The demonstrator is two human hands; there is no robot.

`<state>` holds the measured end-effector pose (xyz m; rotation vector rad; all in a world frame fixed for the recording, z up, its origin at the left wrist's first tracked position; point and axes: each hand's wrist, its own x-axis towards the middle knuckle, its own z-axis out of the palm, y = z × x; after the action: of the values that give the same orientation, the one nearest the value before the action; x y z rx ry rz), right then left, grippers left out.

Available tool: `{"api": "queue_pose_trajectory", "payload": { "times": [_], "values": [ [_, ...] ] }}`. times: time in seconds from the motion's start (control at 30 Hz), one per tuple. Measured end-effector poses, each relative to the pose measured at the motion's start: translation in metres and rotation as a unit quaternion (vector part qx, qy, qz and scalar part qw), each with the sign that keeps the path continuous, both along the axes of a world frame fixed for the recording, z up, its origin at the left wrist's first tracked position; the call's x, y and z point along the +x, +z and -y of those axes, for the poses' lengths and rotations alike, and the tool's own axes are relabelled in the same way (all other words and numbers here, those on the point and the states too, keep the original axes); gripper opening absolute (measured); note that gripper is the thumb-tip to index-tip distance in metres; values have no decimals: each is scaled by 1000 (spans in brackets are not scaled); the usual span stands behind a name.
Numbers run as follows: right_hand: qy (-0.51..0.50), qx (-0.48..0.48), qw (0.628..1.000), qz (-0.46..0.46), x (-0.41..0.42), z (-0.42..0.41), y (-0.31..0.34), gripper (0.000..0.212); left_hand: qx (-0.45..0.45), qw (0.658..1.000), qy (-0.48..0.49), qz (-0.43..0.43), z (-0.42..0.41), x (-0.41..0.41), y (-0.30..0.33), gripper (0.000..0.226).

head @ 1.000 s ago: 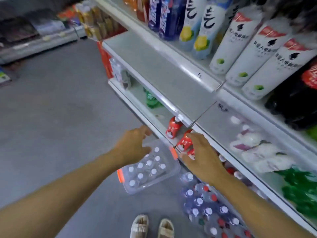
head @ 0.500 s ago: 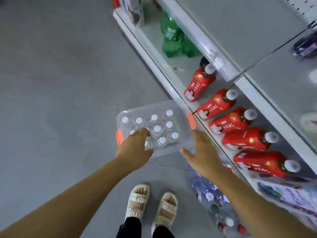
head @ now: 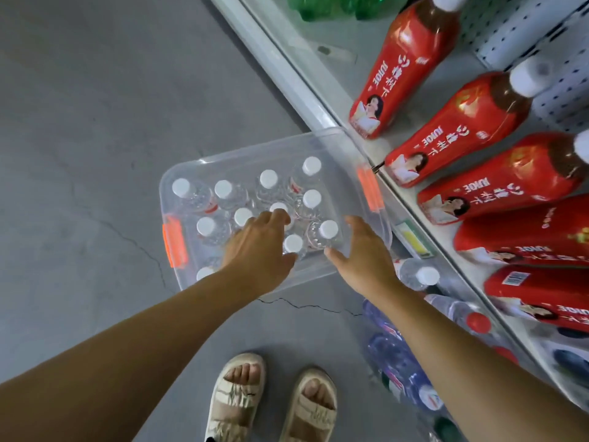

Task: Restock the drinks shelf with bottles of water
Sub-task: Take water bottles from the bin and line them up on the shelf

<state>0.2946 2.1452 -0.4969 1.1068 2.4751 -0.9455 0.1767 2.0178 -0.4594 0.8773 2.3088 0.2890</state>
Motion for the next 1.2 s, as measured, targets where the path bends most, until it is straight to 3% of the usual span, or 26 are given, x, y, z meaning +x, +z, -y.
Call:
{"api": "queue_pose_trajectory", "payload": {
  "times": [0.33, 0.63, 0.77, 0.87, 1.2],
  "values": [
    [-110, -52, 992, -17, -24, -8, -72, 60, 64, 998, -6, -27, -1, -17, -38, 48],
    [-187, -78, 976, -86, -14, -26, -67, 38, 103, 994, -20, -42, -6, -18, -25, 43],
    [-196, -70, 971, -121, 1, -44, -33, 28, 89, 995, -25, -40, -13, -16, -5, 43],
    [-210, -116, 951, -192, 6, -57, 14, 23, 74, 996, -31, -26, -17, -13, 20, 45],
    [-149, -186, 938, -251, -12, -89, 234, 25, 74, 994, -8, 82, -27, -20, 178, 57]
  ]
}}
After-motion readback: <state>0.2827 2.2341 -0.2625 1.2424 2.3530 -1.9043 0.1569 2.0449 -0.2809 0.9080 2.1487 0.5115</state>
